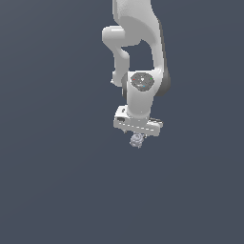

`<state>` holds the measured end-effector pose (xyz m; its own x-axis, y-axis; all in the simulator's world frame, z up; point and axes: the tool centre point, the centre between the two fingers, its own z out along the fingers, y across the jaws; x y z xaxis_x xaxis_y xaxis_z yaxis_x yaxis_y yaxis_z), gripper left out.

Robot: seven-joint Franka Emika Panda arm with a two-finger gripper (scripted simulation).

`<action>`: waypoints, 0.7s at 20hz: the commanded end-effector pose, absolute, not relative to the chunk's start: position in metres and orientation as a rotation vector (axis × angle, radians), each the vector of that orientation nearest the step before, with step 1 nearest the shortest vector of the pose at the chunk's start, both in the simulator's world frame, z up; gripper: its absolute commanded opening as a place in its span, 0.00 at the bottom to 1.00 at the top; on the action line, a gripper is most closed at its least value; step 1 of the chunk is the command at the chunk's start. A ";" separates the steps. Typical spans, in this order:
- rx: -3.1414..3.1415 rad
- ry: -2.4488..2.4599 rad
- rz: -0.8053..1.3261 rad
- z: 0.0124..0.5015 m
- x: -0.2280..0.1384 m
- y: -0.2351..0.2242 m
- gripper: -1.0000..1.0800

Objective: Pick up the object and move it to a goal position.

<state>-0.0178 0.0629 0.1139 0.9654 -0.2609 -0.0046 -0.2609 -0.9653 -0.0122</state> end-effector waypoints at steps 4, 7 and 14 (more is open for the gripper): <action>-3.089 0.539 0.002 0.101 -0.025 0.073 0.96; -3.084 0.586 0.001 0.096 -0.028 0.077 0.96; -3.076 0.636 0.000 0.090 -0.032 0.081 0.96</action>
<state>-0.0313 0.0807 0.0909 0.9201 -0.3917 -0.0007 -0.3917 -0.9201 -0.0003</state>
